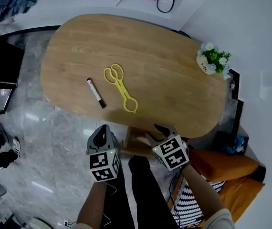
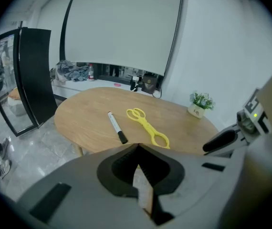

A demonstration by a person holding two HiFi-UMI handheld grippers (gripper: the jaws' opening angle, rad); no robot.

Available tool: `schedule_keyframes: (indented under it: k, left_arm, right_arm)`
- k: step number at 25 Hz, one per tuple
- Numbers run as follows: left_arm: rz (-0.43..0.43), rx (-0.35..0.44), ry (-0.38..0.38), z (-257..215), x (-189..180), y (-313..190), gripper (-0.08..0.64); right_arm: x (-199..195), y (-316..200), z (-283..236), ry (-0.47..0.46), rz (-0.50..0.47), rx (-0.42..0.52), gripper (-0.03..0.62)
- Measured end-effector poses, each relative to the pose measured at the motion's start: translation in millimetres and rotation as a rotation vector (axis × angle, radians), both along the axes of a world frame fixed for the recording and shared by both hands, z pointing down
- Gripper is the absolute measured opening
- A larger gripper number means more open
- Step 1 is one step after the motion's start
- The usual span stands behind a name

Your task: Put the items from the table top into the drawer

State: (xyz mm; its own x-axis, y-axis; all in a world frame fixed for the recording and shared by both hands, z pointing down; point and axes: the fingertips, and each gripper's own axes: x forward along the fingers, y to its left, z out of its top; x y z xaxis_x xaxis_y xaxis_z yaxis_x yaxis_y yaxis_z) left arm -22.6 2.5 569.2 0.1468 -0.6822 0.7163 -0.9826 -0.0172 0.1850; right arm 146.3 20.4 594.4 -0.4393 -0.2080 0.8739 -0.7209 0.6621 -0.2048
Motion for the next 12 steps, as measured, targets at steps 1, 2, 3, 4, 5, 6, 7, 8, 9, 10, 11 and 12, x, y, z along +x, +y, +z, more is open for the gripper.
schedule_keyframes:
  k: [1, 2, 3, 4, 5, 6, 7, 8, 9, 10, 11, 12]
  left_arm:
    - [-0.01, -0.001, 0.003, 0, -6, -1, 0.003]
    - [-0.018, 0.0, 0.004, 0, -12, -2, 0.003]
    - [-0.023, 0.002, 0.005, 0, -18, -3, 0.003]
    - [-0.026, 0.002, 0.004, 0, -24, -4, 0.003]
    - [-0.029, 0.001, 0.003, 0, -31, -5, 0.003]
    - [-0.033, 0.0, 0.003, 1, -37, -6, 0.003]
    - [-0.039, -0.001, 0.005, 1, -43, -8, 0.003]
    - [-0.046, -0.002, 0.007, 2, -50, -10, 0.003]
    - [-0.054, -0.003, 0.011, 2, -56, -11, 0.003]
    - [-0.063, -0.004, 0.015, 4, -62, -13, 0.003]
    - [-0.071, -0.006, 0.018, 5, -68, -15, 0.003]
    - [-0.078, -0.009, 0.021, 8, -74, -17, 0.003]
  right_arm:
    - [-6, -6, 0, 0.004, -0.007, 0.006, 0.161]
    - [-13, -13, -1, 0.005, -0.013, 0.009, 0.161]
    - [-21, -19, -2, 0.003, -0.017, 0.013, 0.161]
    - [-30, -26, -3, 0.0, -0.018, 0.016, 0.161]
    - [-37, -32, -4, -0.002, -0.016, 0.014, 0.161]
    - [-44, -37, -4, -0.003, -0.01, 0.011, 0.161]
    - [-51, -43, -4, -0.004, -0.003, 0.01, 0.161]
    - [-58, -49, -3, -0.005, 0.003, 0.01, 0.161]
    - [-64, -56, -1, -0.006, 0.01, 0.011, 0.161]
    - [-69, -62, 1, -0.007, 0.019, 0.011, 0.161]
    - [-75, -69, 3, -0.009, 0.029, 0.01, 0.161]
    - [-80, -76, 5, -0.011, 0.042, 0.009, 0.161]
